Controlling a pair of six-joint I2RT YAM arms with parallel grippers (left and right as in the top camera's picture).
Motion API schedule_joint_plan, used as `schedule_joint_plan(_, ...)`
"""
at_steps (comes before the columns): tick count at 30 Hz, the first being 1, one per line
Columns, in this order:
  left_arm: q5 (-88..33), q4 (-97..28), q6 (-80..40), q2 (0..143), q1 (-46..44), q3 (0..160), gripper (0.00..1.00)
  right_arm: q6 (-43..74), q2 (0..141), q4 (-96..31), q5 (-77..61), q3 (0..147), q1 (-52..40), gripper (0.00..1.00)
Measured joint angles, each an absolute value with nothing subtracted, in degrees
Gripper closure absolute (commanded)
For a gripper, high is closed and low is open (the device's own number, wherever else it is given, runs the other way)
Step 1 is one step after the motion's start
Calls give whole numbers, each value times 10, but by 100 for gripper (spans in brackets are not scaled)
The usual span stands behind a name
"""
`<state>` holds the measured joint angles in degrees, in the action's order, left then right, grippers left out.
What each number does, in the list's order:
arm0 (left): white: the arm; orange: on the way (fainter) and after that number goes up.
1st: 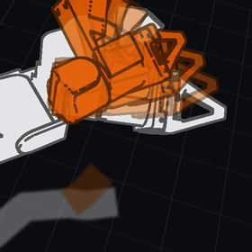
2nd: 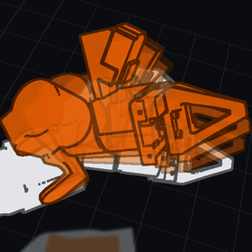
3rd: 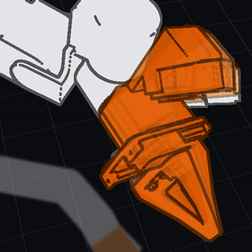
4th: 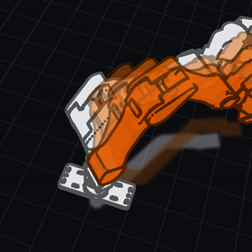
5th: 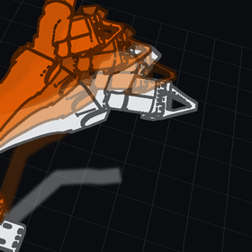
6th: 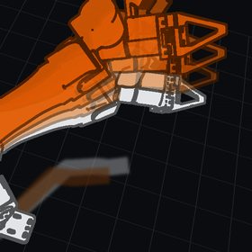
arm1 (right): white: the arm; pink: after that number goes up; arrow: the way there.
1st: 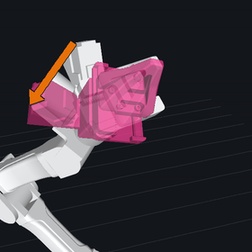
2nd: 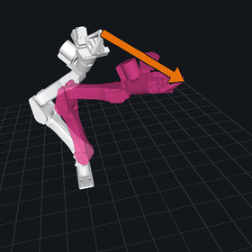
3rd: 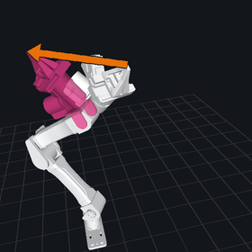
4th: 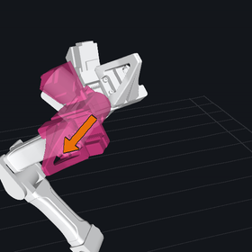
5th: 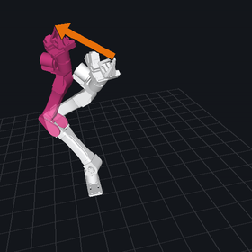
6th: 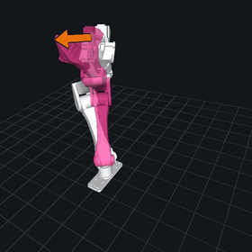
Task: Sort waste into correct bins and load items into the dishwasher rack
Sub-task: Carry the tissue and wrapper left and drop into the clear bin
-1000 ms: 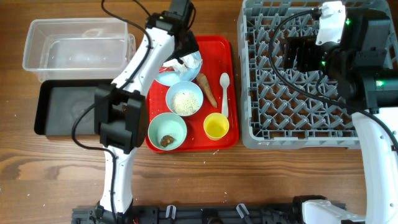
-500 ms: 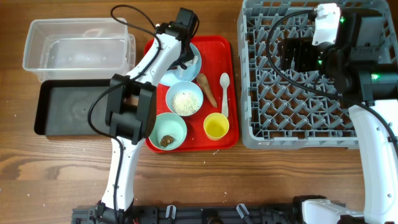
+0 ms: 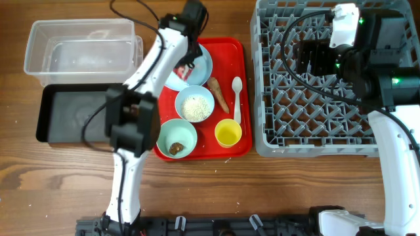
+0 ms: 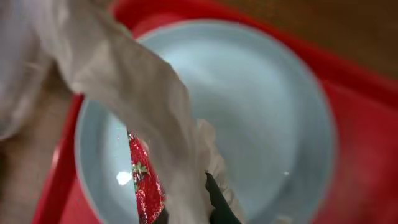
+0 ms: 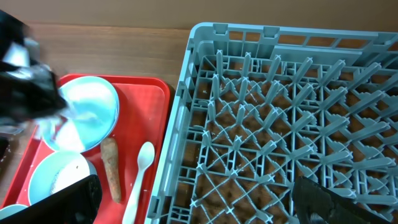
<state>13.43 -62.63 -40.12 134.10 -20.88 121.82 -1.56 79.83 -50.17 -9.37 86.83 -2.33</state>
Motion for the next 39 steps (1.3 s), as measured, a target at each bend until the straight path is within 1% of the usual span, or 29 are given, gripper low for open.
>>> schedule_joint_plan(4,135,-635,-393,1203,-194,1240,96,-16,798,-502,-94,868,-23,0)
schedule_joint_plan(7,146,-637,-379,1147,-156,1249,96,-16,798,-502,-94,868,-23,0)
schedule_joint_plan(13,169,-643,-359,1162,-36,1249,96,-16,798,-502,-94,868,-23,0)
schedule_joint_plan(16,170,-641,-358,1192,19,1249,96,-16,798,-502,-94,868,-23,0)
schedule_joint_plan(18,171,-631,-356,1220,47,1249,94,-16,798,-502,-94,868,-23,0)
schedule_joint_plan(19,171,-620,-356,1242,60,1249,91,-16,798,-502,-94,868,-23,0)
schedule_joint_plan(20,171,-614,-356,1257,67,1249,83,-16,798,-502,-94,868,-23,0)
schedule_joint_plan(21,171,-601,-355,1275,72,1249,69,-16,798,-502,-94,868,-23,0)
schedule_joint_plan(23,171,-586,-351,1305,75,1249,21,-16,798,-502,-94,868,-23,0)
schedule_joint_plan(24,170,-583,-350,1317,75,1249,4,-16,798,-502,-94,868,-23,0)
schedule_joint_plan(25,170,-583,-350,1325,75,1249,0,-16,798,-502,-94,868,-23,0)
schedule_joint_plan(29,168,-583,-345,1329,74,1249,0,-16,798,-500,-94,868,-23,0)
schedule_joint_plan(32,162,-606,-333,1326,74,1249,0,-16,798,-490,-94,868,-23,0)
schedule_joint_plan(39,98,-613,-329,1291,74,1248,0,-19,798,-471,-94,868,-23,0)
